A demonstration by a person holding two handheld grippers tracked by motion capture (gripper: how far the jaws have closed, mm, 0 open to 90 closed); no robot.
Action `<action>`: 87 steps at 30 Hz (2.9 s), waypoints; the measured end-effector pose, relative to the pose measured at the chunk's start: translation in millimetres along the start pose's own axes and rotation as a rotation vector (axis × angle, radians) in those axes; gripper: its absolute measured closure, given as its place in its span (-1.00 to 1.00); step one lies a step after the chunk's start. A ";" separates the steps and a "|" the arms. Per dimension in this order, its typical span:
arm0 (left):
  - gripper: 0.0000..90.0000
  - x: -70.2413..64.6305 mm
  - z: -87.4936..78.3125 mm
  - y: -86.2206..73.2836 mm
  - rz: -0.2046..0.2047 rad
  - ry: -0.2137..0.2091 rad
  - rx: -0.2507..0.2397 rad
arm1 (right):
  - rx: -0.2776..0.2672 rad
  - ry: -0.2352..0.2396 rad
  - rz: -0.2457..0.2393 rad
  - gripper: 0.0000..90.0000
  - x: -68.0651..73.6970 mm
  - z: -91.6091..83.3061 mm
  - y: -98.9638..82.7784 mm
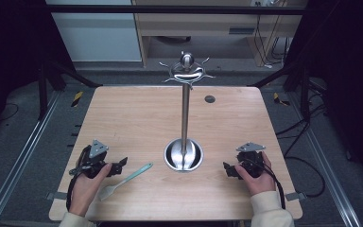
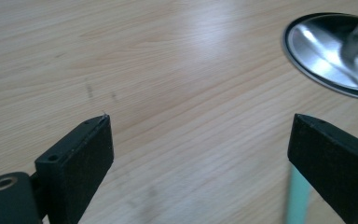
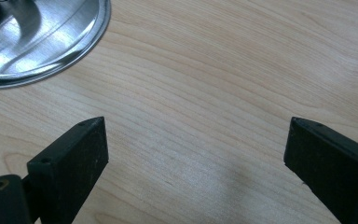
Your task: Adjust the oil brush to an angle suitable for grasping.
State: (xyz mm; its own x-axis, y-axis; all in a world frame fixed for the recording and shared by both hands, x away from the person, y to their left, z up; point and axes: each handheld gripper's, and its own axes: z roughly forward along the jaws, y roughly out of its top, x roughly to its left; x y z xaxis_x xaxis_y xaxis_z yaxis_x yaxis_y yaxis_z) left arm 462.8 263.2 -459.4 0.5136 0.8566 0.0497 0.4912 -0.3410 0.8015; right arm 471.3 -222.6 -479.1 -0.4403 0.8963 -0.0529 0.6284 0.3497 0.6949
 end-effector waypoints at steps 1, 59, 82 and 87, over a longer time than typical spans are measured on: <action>-0.86 -4.1 0.0 1.8 0.007 -0.006 0.000 | 0.000 -0.001 -0.002 -0.85 -0.1 0.2 -0.1; 1.00 -52.1 36.9 1.4 0.229 -0.100 0.245 | 0.004 0.006 -0.015 -0.84 0.4 2.5 0.2; 0.45 -28.1 -10.1 32.1 0.165 -0.078 0.496 | 0.005 0.001 -0.004 -0.84 -0.4 1.2 -0.1; 0.44 -27.6 -5.9 32.2 0.144 -0.119 0.548 | 0.007 0.000 -0.003 -0.84 -0.7 0.9 -0.1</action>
State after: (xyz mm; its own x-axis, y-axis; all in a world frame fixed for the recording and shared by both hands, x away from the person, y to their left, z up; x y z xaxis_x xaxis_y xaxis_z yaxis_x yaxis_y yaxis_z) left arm 460.3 230.8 -431.5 0.6624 0.7479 0.0429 0.6867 -0.6291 0.3642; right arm 472.1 -223.0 -479.8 -0.4423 0.8952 -0.0551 0.6312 0.3543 0.6900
